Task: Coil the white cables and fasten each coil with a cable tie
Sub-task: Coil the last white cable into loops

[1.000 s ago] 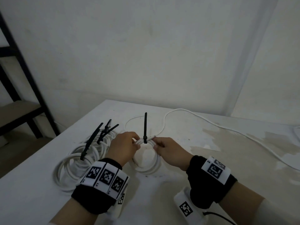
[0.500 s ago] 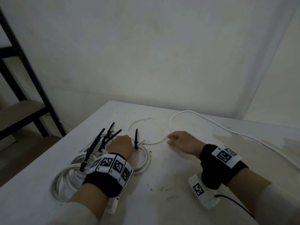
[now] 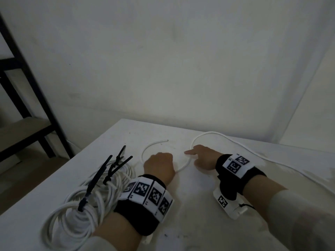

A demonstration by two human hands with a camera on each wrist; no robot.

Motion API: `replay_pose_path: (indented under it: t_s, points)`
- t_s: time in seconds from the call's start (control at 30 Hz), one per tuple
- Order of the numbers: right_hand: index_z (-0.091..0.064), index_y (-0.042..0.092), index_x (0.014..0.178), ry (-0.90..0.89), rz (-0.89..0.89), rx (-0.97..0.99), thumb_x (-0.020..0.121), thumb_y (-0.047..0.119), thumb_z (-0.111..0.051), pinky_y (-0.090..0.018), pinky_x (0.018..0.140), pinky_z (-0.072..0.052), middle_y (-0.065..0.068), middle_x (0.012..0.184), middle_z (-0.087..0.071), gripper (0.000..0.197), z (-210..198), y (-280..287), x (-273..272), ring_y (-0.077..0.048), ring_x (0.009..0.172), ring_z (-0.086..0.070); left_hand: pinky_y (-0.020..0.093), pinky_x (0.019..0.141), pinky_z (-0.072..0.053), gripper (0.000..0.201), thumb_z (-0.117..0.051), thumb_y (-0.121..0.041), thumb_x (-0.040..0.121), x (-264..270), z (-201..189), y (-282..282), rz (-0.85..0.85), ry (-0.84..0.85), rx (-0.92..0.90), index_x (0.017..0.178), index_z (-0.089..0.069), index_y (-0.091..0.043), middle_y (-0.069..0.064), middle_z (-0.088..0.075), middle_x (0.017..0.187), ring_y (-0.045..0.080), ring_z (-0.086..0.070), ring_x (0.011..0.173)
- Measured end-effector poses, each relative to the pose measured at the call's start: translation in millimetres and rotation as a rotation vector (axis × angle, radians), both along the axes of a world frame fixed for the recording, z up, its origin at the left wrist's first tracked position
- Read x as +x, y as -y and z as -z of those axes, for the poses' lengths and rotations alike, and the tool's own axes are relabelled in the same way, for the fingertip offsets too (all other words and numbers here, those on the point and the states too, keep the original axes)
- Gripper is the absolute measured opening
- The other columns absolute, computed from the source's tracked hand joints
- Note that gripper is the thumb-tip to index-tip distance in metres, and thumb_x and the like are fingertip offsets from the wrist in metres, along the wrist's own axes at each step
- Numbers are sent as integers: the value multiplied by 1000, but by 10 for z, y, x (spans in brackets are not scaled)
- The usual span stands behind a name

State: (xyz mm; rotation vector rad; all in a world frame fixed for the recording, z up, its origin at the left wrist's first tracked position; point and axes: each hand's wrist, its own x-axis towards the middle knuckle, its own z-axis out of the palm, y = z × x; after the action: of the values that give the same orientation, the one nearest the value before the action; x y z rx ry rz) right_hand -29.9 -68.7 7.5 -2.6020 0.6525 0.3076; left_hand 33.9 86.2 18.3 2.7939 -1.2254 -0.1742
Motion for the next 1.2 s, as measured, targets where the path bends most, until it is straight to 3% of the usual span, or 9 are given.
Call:
replay_pose_path:
  t_s: [0.17,0.3,0.43,0.6,0.67,0.77,0.93,1.07,1.2]
  points:
    - [-62,25,109,-8,-33,-257,87,14,-54,-35,102,-32,-1,137,-42,26,37,56,76,-23,125,-41,32,89,-44,30,-54,-11,87,-48,44,171,74,-96,149,117,-51,-4,13,-53,125,27,-53,114]
    - [-61,29,110,31,51,-377,90,19,-51,-37,101,-28,4,129,-53,24,-30,216,-17,-19,122,-45,32,89,-43,29,-52,-6,89,-58,47,221,38,-134,194,117,-47,-2,15,-51,125,29,-52,114]
    - [-57,32,115,79,137,-518,95,22,-41,-36,101,-30,4,132,-48,27,-92,391,-224,-18,125,-41,31,88,-42,33,-53,-9,88,-87,70,228,17,-150,152,119,-43,-3,15,-48,126,28,-51,114]
    - [-56,31,116,209,219,-427,93,25,-47,-33,98,-28,7,137,-46,25,-256,491,-542,-17,125,-43,36,90,-45,80,-63,-18,84,-114,102,316,-2,-215,-5,145,-11,-17,15,-39,133,32,-51,115]
    - [-55,29,119,299,245,-398,91,25,-51,-33,96,-29,7,135,-49,28,-379,491,-676,-18,124,-45,37,95,-43,73,-60,-29,87,-163,94,396,39,-206,37,145,-18,-26,14,-39,135,32,-50,117]
    - [-59,28,118,376,266,-387,90,27,-54,-33,98,-30,8,140,-45,28,-556,516,-899,-17,127,-43,33,89,-42,33,-38,-35,97,-293,84,506,93,-109,-35,122,-50,-16,13,-50,123,31,-53,110]
    - [-64,21,106,572,236,-383,90,28,-57,-38,107,-27,7,137,-51,19,-769,606,-1353,-18,137,-33,34,78,-43,40,-33,-43,97,-495,-154,521,61,29,-362,118,-55,-18,12,-47,112,29,-49,104]
    - [-64,9,93,770,195,-409,88,19,-60,-31,86,-35,-6,97,-66,12,-897,557,-1676,-28,103,-57,34,76,-40,41,-36,-44,95,-637,-377,500,101,129,-512,114,-60,-17,9,-46,115,27,-43,105]
    - [-59,8,91,873,245,-355,93,23,-52,-24,74,-30,-4,91,-57,17,-1035,476,-1957,-19,85,-49,38,72,-44,42,-30,-42,97,-884,-483,479,192,-34,-668,96,-55,-8,12,-60,95,30,-56,87]
